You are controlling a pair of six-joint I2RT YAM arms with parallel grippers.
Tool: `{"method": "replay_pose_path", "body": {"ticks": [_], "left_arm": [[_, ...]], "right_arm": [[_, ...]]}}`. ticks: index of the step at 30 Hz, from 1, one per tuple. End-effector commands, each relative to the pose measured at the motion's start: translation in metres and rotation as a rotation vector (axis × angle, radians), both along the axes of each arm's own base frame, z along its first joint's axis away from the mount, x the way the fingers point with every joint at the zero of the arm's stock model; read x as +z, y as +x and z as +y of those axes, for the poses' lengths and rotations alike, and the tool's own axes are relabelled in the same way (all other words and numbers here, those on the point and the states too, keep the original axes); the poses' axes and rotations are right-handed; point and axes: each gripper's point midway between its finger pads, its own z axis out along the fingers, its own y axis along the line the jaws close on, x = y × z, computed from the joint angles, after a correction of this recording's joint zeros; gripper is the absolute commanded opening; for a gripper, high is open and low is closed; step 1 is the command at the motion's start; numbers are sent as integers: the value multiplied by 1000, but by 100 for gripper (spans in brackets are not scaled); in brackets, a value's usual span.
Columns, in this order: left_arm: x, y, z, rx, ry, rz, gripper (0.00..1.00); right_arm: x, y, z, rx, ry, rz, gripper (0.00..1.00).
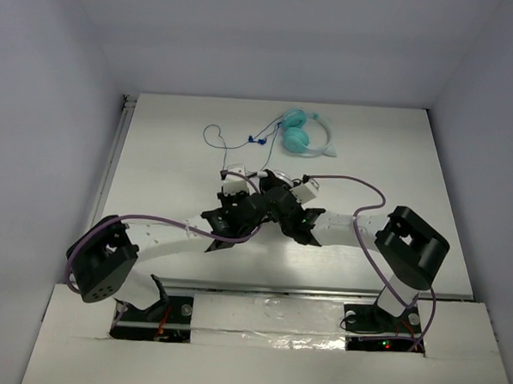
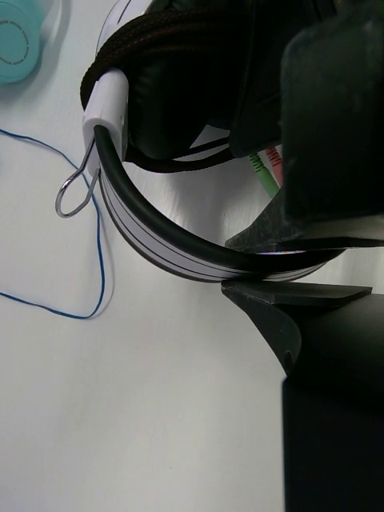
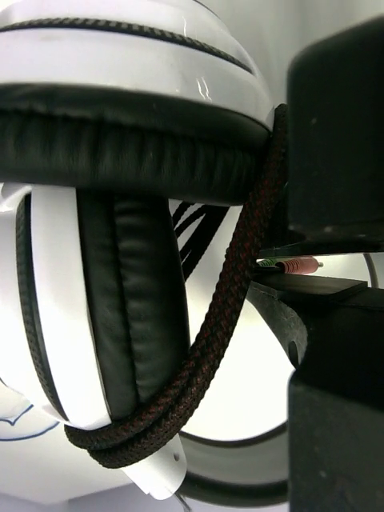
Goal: Wrap the headphones
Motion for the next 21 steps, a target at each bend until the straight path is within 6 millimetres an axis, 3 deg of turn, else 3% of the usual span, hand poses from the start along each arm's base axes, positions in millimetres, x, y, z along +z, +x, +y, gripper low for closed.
{"method": "replay_pose_path", "body": {"ticks": [1,5,11,17,20,21], "left_arm": [[43,-10,-63,-163,-198,-29,0],[41,-9,-61,-164,-196,-27,0],[35,-5,-57,-166,-199,-11,0],[19,-3,-55,-177,-203,32,0],[11,-3,-56,-188,-195,56,0],[6,-3,-58,-196,-190,68,0]], "right_arm": [[46,11,23,-10,18,-132,17],[45,-11,32,102,21,-112,23],[29,-45,27,246,-32,-47,37],[8,-89,34,424,-93,33,38],[16,-95,28,438,-78,32,39],[27,-97,25,445,-71,16,43]]}}
